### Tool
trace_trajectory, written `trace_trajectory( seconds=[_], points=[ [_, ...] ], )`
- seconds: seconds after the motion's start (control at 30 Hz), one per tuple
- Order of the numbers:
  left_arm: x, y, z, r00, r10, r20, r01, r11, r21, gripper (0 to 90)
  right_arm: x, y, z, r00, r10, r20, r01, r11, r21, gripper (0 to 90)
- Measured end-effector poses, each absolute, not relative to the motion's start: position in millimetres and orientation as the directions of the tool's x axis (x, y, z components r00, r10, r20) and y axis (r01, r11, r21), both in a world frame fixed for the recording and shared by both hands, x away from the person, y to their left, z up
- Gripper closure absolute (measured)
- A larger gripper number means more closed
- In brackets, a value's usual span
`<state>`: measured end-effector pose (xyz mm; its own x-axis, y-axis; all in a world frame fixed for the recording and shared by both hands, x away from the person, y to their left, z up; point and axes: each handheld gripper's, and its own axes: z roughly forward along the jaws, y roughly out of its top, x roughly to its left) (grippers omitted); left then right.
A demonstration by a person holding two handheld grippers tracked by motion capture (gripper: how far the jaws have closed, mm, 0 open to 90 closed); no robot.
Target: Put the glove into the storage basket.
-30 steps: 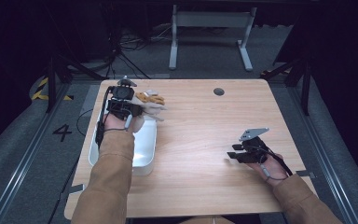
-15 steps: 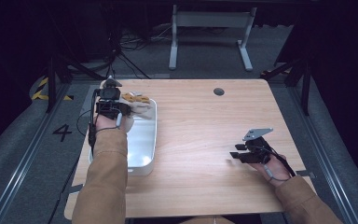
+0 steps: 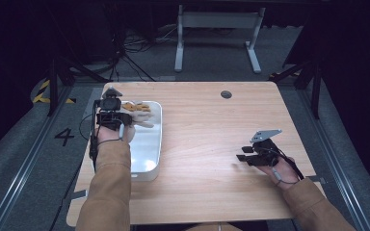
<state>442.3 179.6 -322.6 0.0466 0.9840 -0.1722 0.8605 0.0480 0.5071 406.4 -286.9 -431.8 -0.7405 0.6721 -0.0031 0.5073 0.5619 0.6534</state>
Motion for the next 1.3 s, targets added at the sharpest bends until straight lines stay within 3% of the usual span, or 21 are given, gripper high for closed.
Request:
trace_trajectory(
  seconds=[0.17, 1.3],
  points=[
    [444, 181, -336, 0.006, 0.986, -0.167, 0.881, 0.074, 0.466, 70.2, 411, -295, -425, -0.726, 0.688, 0.023, 0.519, 0.525, 0.675, 56.6],
    [450, 179, -399, -0.014, 0.977, -0.212, 0.927, 0.092, 0.363, 69.6, 413, -300, -433, -0.719, 0.694, 0.035, 0.54, 0.527, 0.656, 55.7]
  ],
)
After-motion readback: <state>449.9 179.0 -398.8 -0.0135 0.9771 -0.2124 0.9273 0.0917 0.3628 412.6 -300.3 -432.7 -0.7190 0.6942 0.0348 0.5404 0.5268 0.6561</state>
